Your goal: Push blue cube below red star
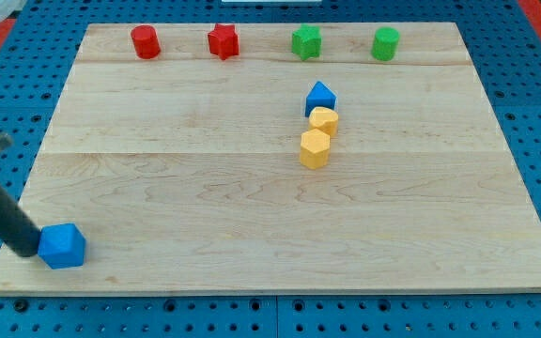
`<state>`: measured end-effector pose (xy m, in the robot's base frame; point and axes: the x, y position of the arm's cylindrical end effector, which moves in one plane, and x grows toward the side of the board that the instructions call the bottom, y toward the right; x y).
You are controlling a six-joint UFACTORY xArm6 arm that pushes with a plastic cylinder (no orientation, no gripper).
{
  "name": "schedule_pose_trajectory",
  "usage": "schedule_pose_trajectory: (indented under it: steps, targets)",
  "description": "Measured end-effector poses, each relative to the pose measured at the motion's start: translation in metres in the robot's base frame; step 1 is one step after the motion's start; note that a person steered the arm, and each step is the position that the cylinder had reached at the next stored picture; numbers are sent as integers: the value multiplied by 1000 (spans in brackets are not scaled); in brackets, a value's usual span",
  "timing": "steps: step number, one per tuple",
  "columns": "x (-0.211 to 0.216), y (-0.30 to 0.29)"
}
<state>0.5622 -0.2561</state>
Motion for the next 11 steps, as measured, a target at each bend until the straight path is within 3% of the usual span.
schedule_pose_trajectory:
  steps: [1,2,3,4,5,8,10,11]
  targets:
    - [-21,23]
    - [-9,45]
    - [-8,-27]
    - [8,-46]
    - [24,-18]
    - [15,111]
    - [-9,142]
    - [1,108]
